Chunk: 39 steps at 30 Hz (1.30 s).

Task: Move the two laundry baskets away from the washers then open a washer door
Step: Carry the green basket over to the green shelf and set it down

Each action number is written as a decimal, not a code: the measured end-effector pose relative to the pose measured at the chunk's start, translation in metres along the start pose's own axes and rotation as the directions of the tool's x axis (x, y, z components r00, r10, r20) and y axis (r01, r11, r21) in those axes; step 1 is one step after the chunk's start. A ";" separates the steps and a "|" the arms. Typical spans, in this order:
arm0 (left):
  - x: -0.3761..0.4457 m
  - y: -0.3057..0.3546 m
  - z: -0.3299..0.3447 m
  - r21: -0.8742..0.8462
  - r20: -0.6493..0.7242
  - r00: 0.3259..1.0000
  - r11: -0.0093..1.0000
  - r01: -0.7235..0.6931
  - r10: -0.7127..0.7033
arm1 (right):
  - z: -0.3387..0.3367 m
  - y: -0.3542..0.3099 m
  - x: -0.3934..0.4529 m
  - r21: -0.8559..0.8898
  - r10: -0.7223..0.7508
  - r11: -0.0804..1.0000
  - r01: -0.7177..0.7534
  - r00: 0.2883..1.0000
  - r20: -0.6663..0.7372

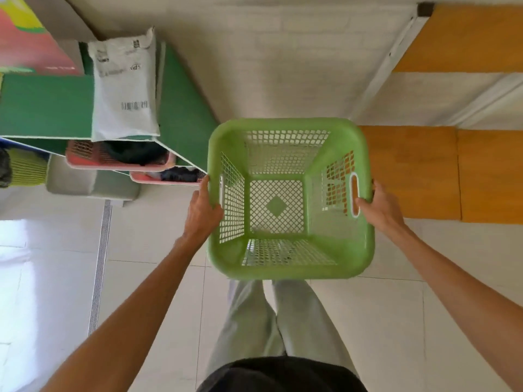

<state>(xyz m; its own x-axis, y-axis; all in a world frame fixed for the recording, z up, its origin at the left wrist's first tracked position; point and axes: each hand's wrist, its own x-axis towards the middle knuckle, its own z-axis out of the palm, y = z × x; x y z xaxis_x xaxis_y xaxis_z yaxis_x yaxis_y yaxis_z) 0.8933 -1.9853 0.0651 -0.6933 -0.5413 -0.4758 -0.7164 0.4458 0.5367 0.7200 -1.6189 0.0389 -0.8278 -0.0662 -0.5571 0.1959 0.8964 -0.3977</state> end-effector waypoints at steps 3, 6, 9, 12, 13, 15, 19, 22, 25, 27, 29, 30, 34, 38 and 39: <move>0.051 -0.013 0.021 0.082 0.069 0.996 0.994 -0.070 0.065 | 0.027 -0.002 0.047 -0.050 0.050 0.998 -0.049 0.999 0.018; 0.103 -0.031 0.040 0.093 0.136 0.987 0.991 -0.099 0.086 | 0.054 -0.007 0.094 -0.053 0.113 0.992 -0.112 0.993 0.026; 0.154 -0.048 0.061 0.084 0.170 0.981 0.990 -0.113 0.098 | 0.082 -0.009 0.138 -0.098 0.139 0.986 -0.134 0.990 0.039; 0.199 -0.063 0.084 0.107 0.210 0.970 0.984 -0.145 0.120 | 0.108 -0.008 0.176 -0.136 0.164 0.978 -0.157 0.985 0.045; 0.211 -0.067 0.091 0.120 0.219 0.970 0.983 -0.138 0.109 | 0.115 -0.008 0.187 -0.155 0.168 0.975 -0.158 0.984 0.054; 0.228 -0.072 0.104 0.158 0.213 0.972 0.979 -0.130 0.094 | 0.126 -0.007 0.205 -0.174 0.169 0.972 -0.155 0.983 0.068; 0.255 -0.079 0.123 0.171 0.206 0.975 0.978 -0.119 0.083 | 0.141 -0.008 0.227 -0.145 0.177 0.975 -0.168 0.983 0.052; 0.269 -0.084 0.131 0.178 0.205 0.976 0.978 -0.106 0.068 | 0.148 -0.011 0.238 -0.103 0.157 0.983 -0.150 0.985 0.069; 0.279 -0.090 0.136 0.155 0.236 0.971 0.985 -0.073 0.035 | 0.153 -0.015 0.245 -0.096 0.149 0.985 -0.141 0.986 0.074; 0.286 -0.092 0.137 0.132 0.243 0.969 0.989 -0.063 0.029 | 0.156 -0.017 0.248 -0.101 0.151 0.984 -0.145 0.987 0.049; 0.291 -0.093 0.138 0.105 0.233 0.971 0.992 -0.075 0.048 | 0.158 -0.018 0.251 -0.100 0.149 0.984 -0.146 0.989 0.023; 0.292 -0.092 0.138 0.094 0.230 0.971 0.992 -0.082 0.059 | 0.159 -0.018 0.252 -0.102 0.148 0.984 -0.145 0.989 0.014; 0.285 -0.086 0.137 0.069 0.270 0.961 0.994 -0.082 0.061 | 0.156 -0.020 0.246 -0.096 0.126 0.988 -0.125 0.992 0.005; 0.267 -0.066 0.121 0.123 0.274 0.956 0.982 -0.142 0.104 | 0.140 -0.041 0.222 -0.102 0.038 0.994 -0.035 0.999 0.028; 0.260 -0.056 0.111 0.138 0.284 0.951 0.976 -0.166 0.122 | 0.132 -0.049 0.212 -0.108 0.020 0.994 -0.015 0.999 0.041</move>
<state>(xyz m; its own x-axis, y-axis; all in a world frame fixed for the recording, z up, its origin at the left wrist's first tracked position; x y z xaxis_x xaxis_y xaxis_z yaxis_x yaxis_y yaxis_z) 0.7440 -2.0722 -0.1660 -0.7688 -0.2583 -0.5850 -0.5952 0.6235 0.5069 0.6044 -1.7347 -0.1563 -0.8017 -0.0662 -0.5940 0.1505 0.9394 -0.3079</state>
